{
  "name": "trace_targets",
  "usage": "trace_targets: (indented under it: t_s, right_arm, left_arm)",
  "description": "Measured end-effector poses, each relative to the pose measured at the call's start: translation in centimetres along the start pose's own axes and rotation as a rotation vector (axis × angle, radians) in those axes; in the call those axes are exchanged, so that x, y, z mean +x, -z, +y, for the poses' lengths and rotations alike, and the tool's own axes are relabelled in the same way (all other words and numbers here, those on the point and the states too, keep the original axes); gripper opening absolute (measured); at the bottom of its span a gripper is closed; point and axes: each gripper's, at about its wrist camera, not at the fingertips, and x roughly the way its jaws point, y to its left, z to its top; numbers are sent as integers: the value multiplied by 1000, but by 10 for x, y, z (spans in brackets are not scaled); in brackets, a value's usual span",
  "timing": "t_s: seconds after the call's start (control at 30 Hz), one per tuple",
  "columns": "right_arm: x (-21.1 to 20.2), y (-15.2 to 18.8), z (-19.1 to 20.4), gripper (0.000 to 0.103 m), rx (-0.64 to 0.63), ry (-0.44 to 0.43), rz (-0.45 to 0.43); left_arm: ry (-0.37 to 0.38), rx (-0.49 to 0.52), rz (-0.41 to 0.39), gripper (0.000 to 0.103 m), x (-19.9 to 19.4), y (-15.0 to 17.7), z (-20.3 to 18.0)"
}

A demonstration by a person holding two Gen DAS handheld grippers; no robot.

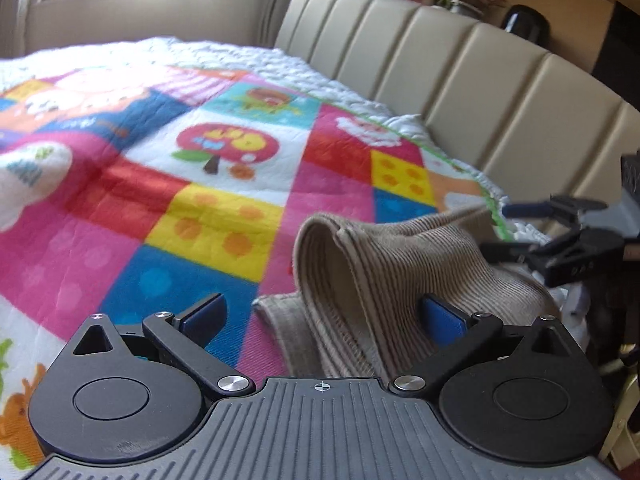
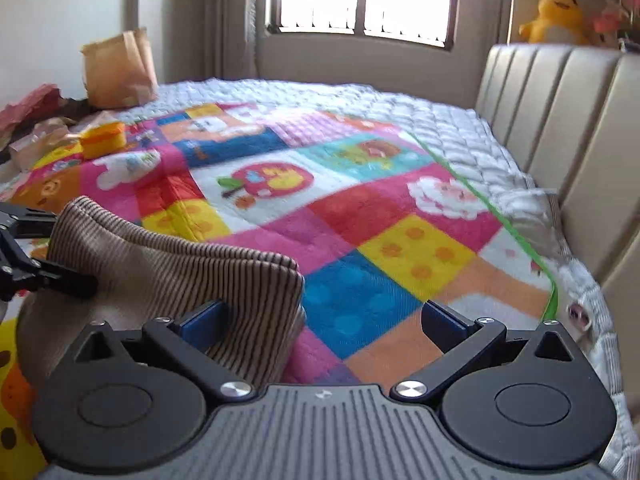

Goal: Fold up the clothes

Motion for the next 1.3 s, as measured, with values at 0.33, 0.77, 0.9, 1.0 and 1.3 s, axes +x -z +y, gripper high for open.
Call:
trace_targets:
  t_s: [0.33, 0.77, 0.9, 1.0, 1.3]
  right_arm:
    - [19, 23, -2, 103, 115, -3, 22]
    - [13, 29, 1, 103, 128, 27, -19]
    - [12, 35, -10, 103, 234, -11, -2]
    - [-14, 38, -20, 103, 294, -67, -38]
    - [-74, 91, -6, 102, 579, -415, -6]
  left_arm:
    - [0, -35, -5, 103, 0, -2, 4]
    - [35, 280, -104, 101, -29, -39, -67]
    - [0, 263, 18, 101, 16, -38, -56]
    - [5, 157, 101, 103, 43, -36, -30]
    - [77, -10, 115, 103, 47, -27, -5]
